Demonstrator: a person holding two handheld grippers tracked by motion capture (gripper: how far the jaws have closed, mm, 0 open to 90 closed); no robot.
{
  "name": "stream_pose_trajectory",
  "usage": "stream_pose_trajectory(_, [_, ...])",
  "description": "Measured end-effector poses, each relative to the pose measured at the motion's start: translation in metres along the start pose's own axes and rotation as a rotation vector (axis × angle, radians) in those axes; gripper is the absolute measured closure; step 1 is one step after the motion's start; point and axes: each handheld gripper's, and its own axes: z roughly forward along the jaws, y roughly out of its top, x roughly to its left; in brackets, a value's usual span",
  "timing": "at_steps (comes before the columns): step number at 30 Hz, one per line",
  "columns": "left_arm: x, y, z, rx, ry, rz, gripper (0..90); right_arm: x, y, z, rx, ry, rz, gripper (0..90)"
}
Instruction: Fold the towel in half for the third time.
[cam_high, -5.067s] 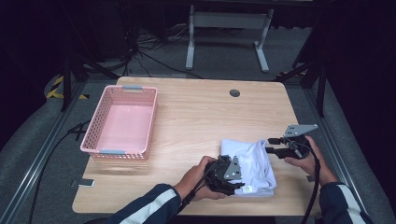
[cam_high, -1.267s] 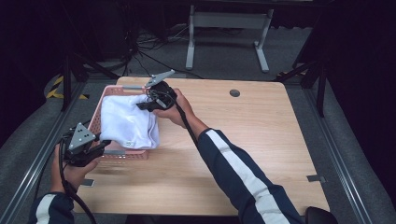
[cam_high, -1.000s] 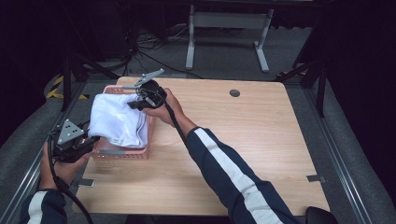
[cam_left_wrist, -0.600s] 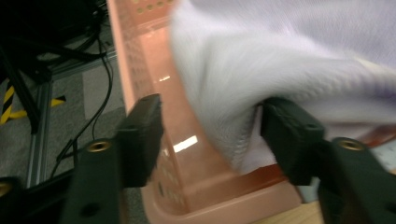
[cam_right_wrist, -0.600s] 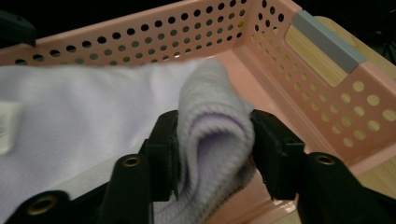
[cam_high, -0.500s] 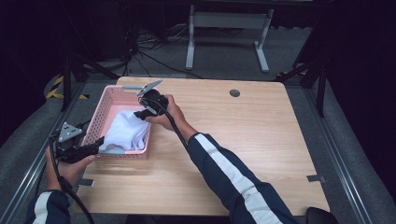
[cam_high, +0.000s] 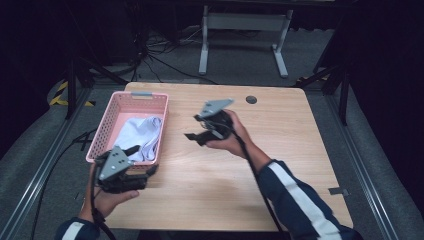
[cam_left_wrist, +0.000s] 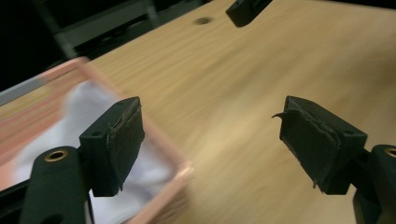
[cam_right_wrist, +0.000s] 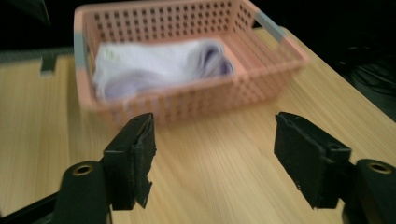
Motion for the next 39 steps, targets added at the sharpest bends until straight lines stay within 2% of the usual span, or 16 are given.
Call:
stream_pose_trajectory(1, [-0.009, 0.001, 0.006, 0.009, -0.026, 0.023, 22.2, 0.001, -0.014, -0.016, 0.0, 0.005, -0.011, 30.9])
stream_pose_trajectory(3, [-0.024, -0.002, 0.023, 0.059, -0.097, 0.058, 21.7, 0.0, -0.044, -0.044, 0.044, -0.049, -0.022, 28.7])
stream_pose_trajectory(5, [-0.036, -0.01, 0.04, 0.112, -0.153, 0.074, 21.9, -0.002, -0.083, -0.074, 0.066, -0.058, 0.009, 28.9])
stream_pose_trajectory(8, [-0.052, -0.027, 0.062, 0.197, -0.23, 0.079, 22.0, -0.003, -0.139, -0.104, 0.109, -0.1, 0.054, 27.4])
stream_pose_trajectory(10, [-0.058, -0.038, 0.077, 0.259, -0.245, 0.11, 21.1, -0.005, -0.175, -0.118, 0.122, -0.115, 0.1, 28.0])
stream_pose_trajectory(11, [-0.059, -0.042, 0.083, 0.271, -0.245, 0.126, 21.1, -0.006, -0.191, -0.123, 0.14, -0.113, 0.133, 26.6])
stream_pose_trajectory(14, [-0.058, -0.048, 0.093, 0.29, -0.243, 0.118, 21.7, -0.004, -0.229, -0.133, 0.174, -0.132, 0.196, 26.5])
stream_pose_trajectory(15, [-0.058, -0.048, 0.093, 0.29, -0.243, 0.118, 22.1, -0.002, -0.238, -0.135, 0.189, -0.13, 0.196, 25.3])
stream_pose_trajectory(16, [-0.055, -0.05, 0.095, 0.27, -0.268, 0.075, 22.2, 0.001, -0.248, -0.137, 0.195, -0.124, 0.204, 26.0])
stream_pose_trajectory(17, [-0.054, -0.051, 0.096, 0.273, -0.264, 0.078, 21.4, 0.002, -0.253, -0.139, 0.205, -0.12, 0.221, 25.3])
stream_pose_trajectory(20, [-0.052, -0.054, 0.101, 0.29, -0.259, 0.075, 21.6, 0.004, -0.261, -0.145, 0.163, -0.115, 0.252, 25.4])
stream_pose_trajectory(24, [-0.052, -0.057, 0.106, 0.313, -0.239, 0.087, 20.9, 0.005, -0.265, -0.144, 0.138, -0.137, 0.24, 24.1])
stream_pose_trajectory(26, [-0.051, -0.059, 0.109, 0.324, -0.26, 0.071, 20.9, 0.004, -0.265, -0.144, 0.142, -0.145, 0.24, 22.7])
stream_pose_trajectory(27, [-0.051, -0.06, 0.11, 0.334, -0.25, 0.08, 20.5, 0.004, -0.264, -0.143, 0.144, -0.148, 0.248, 22.0])
stream_pose_trajectory(34, [-0.048, -0.063, 0.115, 0.305, -0.275, 0.052, 16.1, 0.004, -0.264, -0.143, 0.148, -0.159, 0.254, 20.2])
stream_pose_trajectory(39, [-0.046, -0.063, 0.116, 0.298, -0.276, 0.056, 15.2, 0.004, -0.264, -0.143, 0.148, -0.16, 0.254, 20.1])
